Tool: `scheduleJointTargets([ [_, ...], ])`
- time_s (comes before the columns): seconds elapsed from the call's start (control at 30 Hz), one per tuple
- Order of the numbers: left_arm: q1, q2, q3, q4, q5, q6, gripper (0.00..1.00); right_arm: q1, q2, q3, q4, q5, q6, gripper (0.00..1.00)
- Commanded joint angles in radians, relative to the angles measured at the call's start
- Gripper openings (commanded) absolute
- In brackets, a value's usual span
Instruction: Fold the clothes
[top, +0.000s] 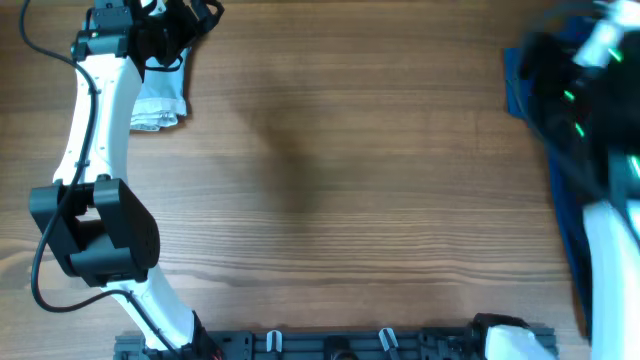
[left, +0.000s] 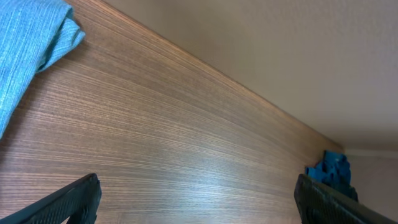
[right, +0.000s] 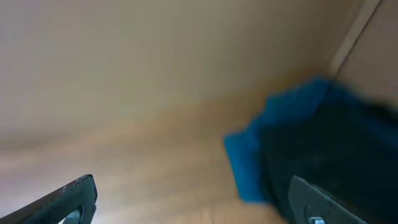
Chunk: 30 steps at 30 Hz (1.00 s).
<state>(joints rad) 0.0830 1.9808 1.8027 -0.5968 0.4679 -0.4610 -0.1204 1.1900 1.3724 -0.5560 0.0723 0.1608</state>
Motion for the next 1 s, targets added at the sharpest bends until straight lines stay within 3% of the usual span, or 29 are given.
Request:
scheduleJointTargets([
  [0.0, -0.002, 0.01, -0.006, 0.002, -0.01, 0.009, 1.0, 0.005, -0.237, 0.006, -0.016, 0.011, -0.007, 1.0],
  [0.17, -0.002, 0.01, -0.006, 0.002, -0.01, 0.009, 1.0, 0.005, -0.562, 0.006, -0.183, -0.05, 0.008, 1.0],
  [0.33, -0.002, 0.01, -0.006, 0.002, -0.01, 0.009, 1.0, 0.005, -0.736, 0.006, -0.409, -0.097, 0.033, 1.0],
  [0.43, -0.002, 0.01, -0.006, 0.002, -0.01, 0.009, 1.0, 0.032, -0.8, -0.028, -0.459, -0.096, 0.056, 1.0],
  [0.7, -0.002, 0.01, -0.006, 0.002, -0.01, 0.009, 1.0, 0.078, -0.966, -0.249, -0.388, -0.096, 0.146, 1.0],
  [0.97, -0.002, 0.01, -0.006, 0.002, -0.01, 0.009, 1.0, 0.098, -1.118, -0.615, -0.104, -0.108, 0.242, 1.0],
])
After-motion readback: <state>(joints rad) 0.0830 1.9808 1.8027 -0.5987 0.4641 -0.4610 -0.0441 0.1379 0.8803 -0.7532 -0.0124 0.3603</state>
